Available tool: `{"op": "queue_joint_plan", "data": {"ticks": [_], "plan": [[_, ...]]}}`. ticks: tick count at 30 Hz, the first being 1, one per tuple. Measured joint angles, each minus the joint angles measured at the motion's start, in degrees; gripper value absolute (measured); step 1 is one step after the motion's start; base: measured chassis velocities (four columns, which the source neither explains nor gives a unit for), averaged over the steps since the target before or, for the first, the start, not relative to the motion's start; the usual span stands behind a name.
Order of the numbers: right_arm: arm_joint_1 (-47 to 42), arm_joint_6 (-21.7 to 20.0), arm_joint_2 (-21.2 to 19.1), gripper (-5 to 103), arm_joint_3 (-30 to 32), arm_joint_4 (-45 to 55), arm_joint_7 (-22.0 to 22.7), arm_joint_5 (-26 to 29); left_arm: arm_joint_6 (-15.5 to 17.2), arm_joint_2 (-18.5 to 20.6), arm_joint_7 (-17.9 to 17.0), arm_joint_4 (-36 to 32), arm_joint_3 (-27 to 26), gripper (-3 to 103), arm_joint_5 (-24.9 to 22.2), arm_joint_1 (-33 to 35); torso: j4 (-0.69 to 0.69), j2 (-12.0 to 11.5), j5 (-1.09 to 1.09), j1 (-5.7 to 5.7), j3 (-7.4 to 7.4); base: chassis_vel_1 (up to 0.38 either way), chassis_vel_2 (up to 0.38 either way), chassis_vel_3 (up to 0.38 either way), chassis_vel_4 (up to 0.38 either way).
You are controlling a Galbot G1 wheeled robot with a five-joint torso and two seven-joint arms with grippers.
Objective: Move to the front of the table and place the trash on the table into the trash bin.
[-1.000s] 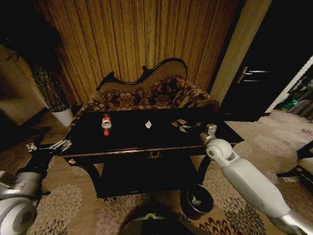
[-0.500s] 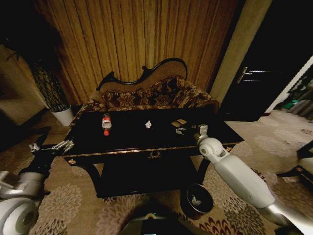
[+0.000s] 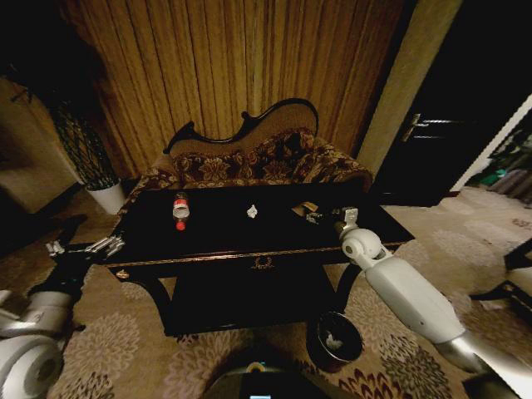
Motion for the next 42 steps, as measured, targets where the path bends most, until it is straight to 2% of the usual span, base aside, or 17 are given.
{"op": "queue_joint_plan", "data": {"ticks": [1, 2, 4, 5, 6, 8, 9, 12, 13, 14, 16, 17, 18, 21, 22, 33, 42], "plan": [[0.0, 0.0, 0.0, 79, 0.0, 0.0, 0.0, 0.0, 0.0, 0.0, 0.0, 0.0, 0.0, 100, 0.0, 0.0, 0.0, 0.0, 0.0, 0.0, 0.0, 0.0, 0.0, 0.0, 0.0], [0.0, 0.0, 0.0, 73, 0.0, 0.0, 0.0, 0.0, 0.0, -0.1, 0.0, 0.0, 0.0, 100, 0.0, 0.1, 0.0, 0.0, 0.0, 0.0, 0.0, 0.0, 0.0, 0.0, 0.0], [0.0, 0.0, 0.0, 73, 0.0, 0.1, 0.0, 0.0, 0.0, -0.1, 0.0, -0.1, 0.0, 100, 0.0, 0.1, 0.0, 0.0, 0.0, 0.0, 0.0, 0.0, 0.0, 0.0, 0.0], [-0.2, 0.1, 0.0, 62, 0.0, 0.2, 0.0, 0.0, -0.1, -0.2, 0.0, -0.1, 0.0, 100, 0.0, 0.0, 0.0, 0.0, 0.0, 0.0, 0.0, 0.0, 0.0, 0.0, 0.0], [-0.4, 0.2, -0.1, 62, 0.1, 0.2, 0.0, 0.0, -0.1, -0.2, 0.0, -0.1, 0.0, 100, 0.0, 0.0, 0.0, 0.0, 0.0, 0.0, 0.0, 0.0, 0.0, 0.0, 0.0], [-0.9, 0.7, -0.3, 51, 0.3, 0.3, 0.0, 0.0, -0.1, -0.1, 0.0, -0.1, 0.1, 100, 0.0, -0.1, 0.0, 0.0, 0.0, 0.0, 0.0, 0.0, 0.0, 0.0, 0.0], [-0.9, 0.7, -0.3, 51, 0.3, 0.3, 0.0, 0.0, -0.1, -0.1, 0.0, -0.1, 0.1, 100, 0.0, -0.1, 0.0, 0.0, 0.0, 0.0, 0.0, 0.0, 0.0, 0.0, 0.0], [-1.5, 0.9, -0.4, 35, 0.9, 0.4, 0.0, 0.0, -0.1, -0.1, 0.0, -0.1, 0.3, 100, 0.0, -0.3, 0.0, 0.0, 0.0, 0.0, 0.0, 0.0, 0.0, 0.0, 0.0], [-1.5, 0.9, -0.4, 35, 0.9, 0.4, 0.0, 0.0, -0.1, -0.1, 0.0, -0.1, 0.3, 100, 0.0, -0.3, 0.0, 0.0, 0.0, 0.0, 0.0, 0.0, 0.0, 0.0, 0.0], [-1.6, 0.9, -0.5, 30, 1.0, 0.5, 0.0, 0.0, -0.1, -0.1, 0.0, 0.0, 0.4, 100, 0.0, -0.3, 0.0, 0.0, 0.0, 0.0, 0.0, 0.0, 0.0, 0.0, 0.0], [-1.8, 0.9, -0.5, 30, 1.2, 0.6, 0.0, 0.0, -0.1, -0.1, 0.0, 0.0, 0.5, 100, 0.0, -0.4, 0.0, 0.0, 0.0, 0.0, 0.0, 0.0, 0.0, 0.0, 0.0], [-1.9, 0.9, -0.6, 19, 1.3, 0.7, 0.0, 0.1, -0.1, -0.1, 0.0, 0.0, 0.5, 100, 0.0, -0.4, 0.0, 0.0, 0.0, 0.0, 0.0, 0.0, 0.0, 0.0, 0.0], [-2.0, 1.0, -0.6, 14, 1.4, 0.9, 0.0, 0.2, -0.1, -0.1, 0.0, 0.0, 0.5, 100, 0.0, -0.3, 0.0, 0.0, 0.0, 0.0, 0.0, 0.0, 0.0, 0.0, 0.0], [-2.3, 1.0, -0.6, 8, 1.5, 1.1, 0.0, 0.3, -0.1, -0.1, 0.1, 0.0, 0.5, 100, 0.0, -0.4, 0.0, 0.0, 0.0, 0.0, 0.0, 0.0, 0.0, 0.0, 0.0], [-2.5, 1.0, -0.6, 2, 1.5, 1.3, 0.0, 0.3, -0.1, -0.1, 0.1, 0.1, 0.5, 100, 0.0, -0.5, 0.0, 0.0, 0.0, 0.0, 0.0, 0.0, 0.0, 0.0, 0.0], [-3.3, 1.2, -1.0, 0, 2.6, 2.2, 0.0, 1.4, -0.2, -0.1, 0.1, 0.3, 0.3, 100, -0.1, -0.5, 0.0, 0.0, 0.0, 0.0, 0.0, 0.0, 0.0, 0.0, 0.0], [-6.0, 5.1, -1.9, 0, 6.2, 5.6, 0.0, 4.5, -0.2, 0.2, 0.2, 0.5, 0.4, 100, -0.2, -1.0, 0.02, 0.0, 0.0, 0.0, 0.0, 0.0, 0.0, 0.0, 0.0]]}}
